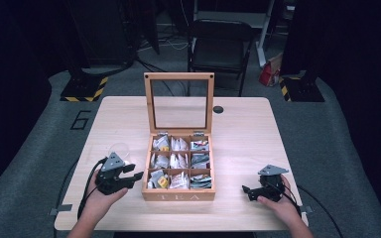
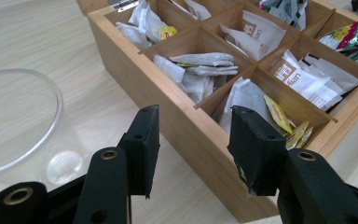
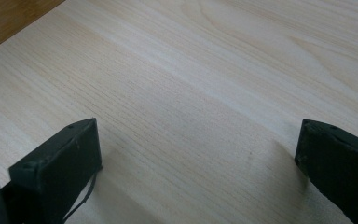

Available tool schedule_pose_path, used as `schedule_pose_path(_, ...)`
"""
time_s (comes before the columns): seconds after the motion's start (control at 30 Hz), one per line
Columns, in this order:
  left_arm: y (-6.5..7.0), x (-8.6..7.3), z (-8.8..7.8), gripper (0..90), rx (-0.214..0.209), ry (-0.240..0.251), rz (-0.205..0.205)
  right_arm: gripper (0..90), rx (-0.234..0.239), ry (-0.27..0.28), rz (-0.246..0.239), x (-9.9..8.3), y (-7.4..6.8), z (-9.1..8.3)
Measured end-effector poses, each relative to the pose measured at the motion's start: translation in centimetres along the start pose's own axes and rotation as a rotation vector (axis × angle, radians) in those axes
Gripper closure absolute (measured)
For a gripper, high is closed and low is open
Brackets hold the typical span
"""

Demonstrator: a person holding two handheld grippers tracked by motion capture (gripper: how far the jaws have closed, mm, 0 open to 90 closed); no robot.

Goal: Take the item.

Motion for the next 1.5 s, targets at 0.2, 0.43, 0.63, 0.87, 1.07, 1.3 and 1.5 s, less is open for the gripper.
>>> schedule_pose_path(0.2,0.6,0.4,0.4,53.3,-0.013,0.001,0.006,0.0,0.002,0.001,0.001,0.0,0.0,0.0)
schedule_pose_path(0.43,1.5,0.8,1.0,56.6,-0.040,-0.010,0.017,0.0,0.004,0.001,0.000,0.0,0.0,0.0)
schedule_pose_path(0.63,2.0,0.9,1.5,58.4,-0.050,-0.029,0.024,0.0,-0.001,0.001,0.001,0.0,0.0,0.0)
schedule_pose_path(0.87,2.6,1.1,2.1,61.1,-0.074,-0.029,0.013,0.0,0.003,0.001,0.000,0.0,0.0,0.0)
schedule_pose_path(1.07,2.8,0.9,2.6,64.6,-0.082,-0.040,0.011,0.0,0.003,0.001,0.001,0.0,0.0,0.0)
schedule_pose_path(1.3,2.8,0.6,3.0,68.5,-0.088,-0.040,0.006,0.0,0.000,0.000,-0.002,0.0,0.0,0.0)
schedule_pose_path(1.5,2.8,0.3,3.4,68.6,-0.099,-0.053,-0.003,0.0,-0.001,0.001,0.001,0.0,0.0,0.0)
Point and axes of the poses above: each handheld gripper's, and its own axes: z roughly forward along the jaws, x roughly out of its top, y roughly to its right, the point moved 9 cm from there along z, roughly forward along the jaws, and after that the axes turned 12 degrees about -z, right-handed, at the moved point
